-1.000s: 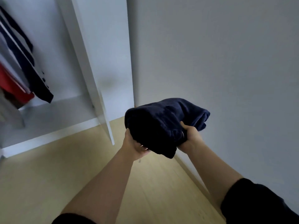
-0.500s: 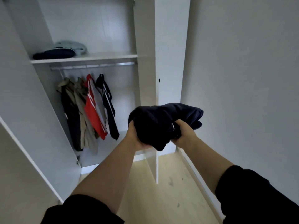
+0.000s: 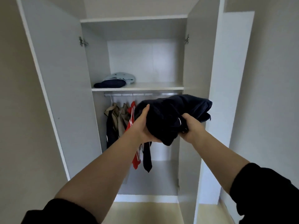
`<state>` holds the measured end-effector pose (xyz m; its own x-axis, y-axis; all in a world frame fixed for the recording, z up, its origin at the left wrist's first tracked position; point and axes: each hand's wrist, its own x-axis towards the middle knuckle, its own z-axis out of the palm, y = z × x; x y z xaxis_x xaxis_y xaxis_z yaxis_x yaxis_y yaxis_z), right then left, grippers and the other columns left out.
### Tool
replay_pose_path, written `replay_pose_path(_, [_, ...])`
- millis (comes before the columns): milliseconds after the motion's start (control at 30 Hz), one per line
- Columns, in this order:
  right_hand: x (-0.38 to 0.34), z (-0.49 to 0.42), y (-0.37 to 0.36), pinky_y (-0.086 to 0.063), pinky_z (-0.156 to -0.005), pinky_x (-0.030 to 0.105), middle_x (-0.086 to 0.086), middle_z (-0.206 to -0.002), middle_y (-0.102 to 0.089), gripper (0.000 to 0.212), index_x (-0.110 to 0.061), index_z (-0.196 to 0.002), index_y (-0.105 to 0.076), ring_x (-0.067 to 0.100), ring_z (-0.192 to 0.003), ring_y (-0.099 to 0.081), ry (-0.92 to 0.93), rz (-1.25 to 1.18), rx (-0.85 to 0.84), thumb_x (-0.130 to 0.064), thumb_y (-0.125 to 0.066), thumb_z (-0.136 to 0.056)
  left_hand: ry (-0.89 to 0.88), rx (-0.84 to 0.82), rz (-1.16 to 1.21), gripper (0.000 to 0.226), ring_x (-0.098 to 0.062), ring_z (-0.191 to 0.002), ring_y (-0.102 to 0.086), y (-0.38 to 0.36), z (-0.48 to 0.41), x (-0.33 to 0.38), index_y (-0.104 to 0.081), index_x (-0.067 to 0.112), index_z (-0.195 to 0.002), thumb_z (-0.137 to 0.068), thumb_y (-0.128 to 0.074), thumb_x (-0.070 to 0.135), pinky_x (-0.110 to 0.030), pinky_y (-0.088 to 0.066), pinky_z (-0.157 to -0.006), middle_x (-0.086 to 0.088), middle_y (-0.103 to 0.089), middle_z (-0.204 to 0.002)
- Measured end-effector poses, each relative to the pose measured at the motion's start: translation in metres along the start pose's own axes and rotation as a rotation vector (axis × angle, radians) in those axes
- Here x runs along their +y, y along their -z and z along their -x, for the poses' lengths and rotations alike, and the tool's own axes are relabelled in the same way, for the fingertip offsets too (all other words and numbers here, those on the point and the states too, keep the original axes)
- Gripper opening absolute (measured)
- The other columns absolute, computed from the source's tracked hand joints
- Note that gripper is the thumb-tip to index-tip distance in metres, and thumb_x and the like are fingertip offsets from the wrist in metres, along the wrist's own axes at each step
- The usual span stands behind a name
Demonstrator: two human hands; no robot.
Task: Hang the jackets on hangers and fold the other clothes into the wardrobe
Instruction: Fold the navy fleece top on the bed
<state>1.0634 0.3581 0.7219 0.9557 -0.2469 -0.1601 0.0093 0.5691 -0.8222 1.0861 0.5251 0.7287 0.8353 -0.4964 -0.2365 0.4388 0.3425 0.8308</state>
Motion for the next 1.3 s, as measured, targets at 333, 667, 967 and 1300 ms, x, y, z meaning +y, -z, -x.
replay_pose_path(333, [-0.049,-0.205,-0.092,-0.056,-0.075,0.034,0.003,-0.079,-0.066,0.008,-0.012,-0.090,-0.062,0.017,-0.076,-0.064,0.066,-0.059,-0.167,-0.005,-0.059,-0.086,-0.255,0.079,0.039,0.059,-0.035,-0.113,-0.057,0.033,-0.168,0.140,-0.057,0.020,-0.130,-0.088,-0.051,0.061,-0.044,-0.054,-0.078,-0.015,-0.062,-0.126])
replay_pose_path(667, [-0.047,-0.405,-0.197,-0.056,-0.065,0.030,0.002,-0.069,-0.068,0.010,-0.010,-0.082,-0.063,0.016,-0.066,-0.065,0.057,-0.105,-0.260,-0.006,-0.057,-0.087,-0.434,0.183,0.039,0.044,-0.033,-0.108,-0.058,0.127,-0.327,0.264,-0.056,0.021,-0.127,-0.091,-0.052,0.047,-0.047,-0.053,-0.078,-0.009,-0.061,-0.121])
replay_pose_path(967, [-0.076,-0.597,-0.280,-0.055,-0.051,0.027,0.003,-0.076,-0.069,0.016,-0.014,-0.094,-0.059,0.020,-0.074,-0.064,0.130,-0.210,-0.173,-0.011,-0.044,-0.093,-0.373,0.153,-0.151,0.040,-0.031,-0.121,-0.052,0.201,-0.501,0.397,-0.052,0.017,-0.127,-0.093,-0.053,0.036,-0.044,-0.039,-0.098,-0.011,-0.054,-0.129])
replay_pose_path(1300, [-0.119,-0.777,-0.280,-0.043,-0.040,0.016,0.000,-0.063,-0.054,0.017,-0.015,-0.081,-0.053,0.015,-0.044,-0.054,0.101,0.107,-0.005,-0.011,-0.037,-0.087,-0.728,0.523,-1.088,0.066,-0.021,-0.131,-0.037,0.264,-0.650,0.504,-0.009,0.014,-0.153,-0.099,-0.047,0.017,-0.024,-0.030,-0.100,-0.013,-0.026,-0.154])
